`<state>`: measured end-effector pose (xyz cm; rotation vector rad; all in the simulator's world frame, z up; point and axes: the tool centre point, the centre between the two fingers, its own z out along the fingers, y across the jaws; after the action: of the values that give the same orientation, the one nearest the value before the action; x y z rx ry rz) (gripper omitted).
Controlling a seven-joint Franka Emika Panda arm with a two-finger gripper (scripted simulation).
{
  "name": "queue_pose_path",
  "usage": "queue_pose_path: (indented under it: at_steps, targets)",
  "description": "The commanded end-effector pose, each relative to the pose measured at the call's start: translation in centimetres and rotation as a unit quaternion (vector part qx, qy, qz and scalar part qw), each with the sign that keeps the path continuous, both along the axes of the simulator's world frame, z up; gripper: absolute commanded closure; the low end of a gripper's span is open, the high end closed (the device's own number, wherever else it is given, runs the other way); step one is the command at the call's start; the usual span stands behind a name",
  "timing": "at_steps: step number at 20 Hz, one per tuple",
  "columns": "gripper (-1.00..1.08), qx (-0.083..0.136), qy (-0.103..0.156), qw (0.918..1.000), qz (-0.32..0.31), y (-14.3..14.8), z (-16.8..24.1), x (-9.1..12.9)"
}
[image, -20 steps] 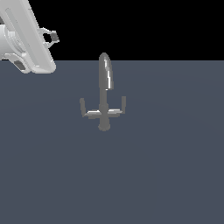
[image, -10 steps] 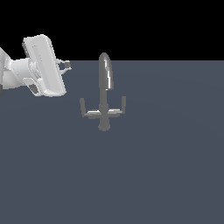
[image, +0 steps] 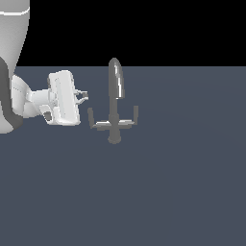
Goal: Turn on the faucet by rotating a designated handle.
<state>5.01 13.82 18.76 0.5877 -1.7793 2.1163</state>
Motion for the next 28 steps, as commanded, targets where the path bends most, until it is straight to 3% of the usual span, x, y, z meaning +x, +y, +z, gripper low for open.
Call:
queue_pose_path:
  at_steps: [1,6,11,19,28]
  targets:
    - [1.08,-0.001,0.04,0.9992,-0.005,-0.4,-1.7,0.2]
    - [1.08,-0.001,0.096,0.9954,-0.011,-1.1,-4.1,0.3]
    - [1.08,0.0,0.127,0.9918,-0.015,-1.4,-5.4,0.3]
    - [1.08,0.0,0.134,0.9909,-0.016,-1.5,-5.8,0.3]
    - [1.08,0.0,0.134,0.9908,-0.016,-1.8,-5.0,-1.6]
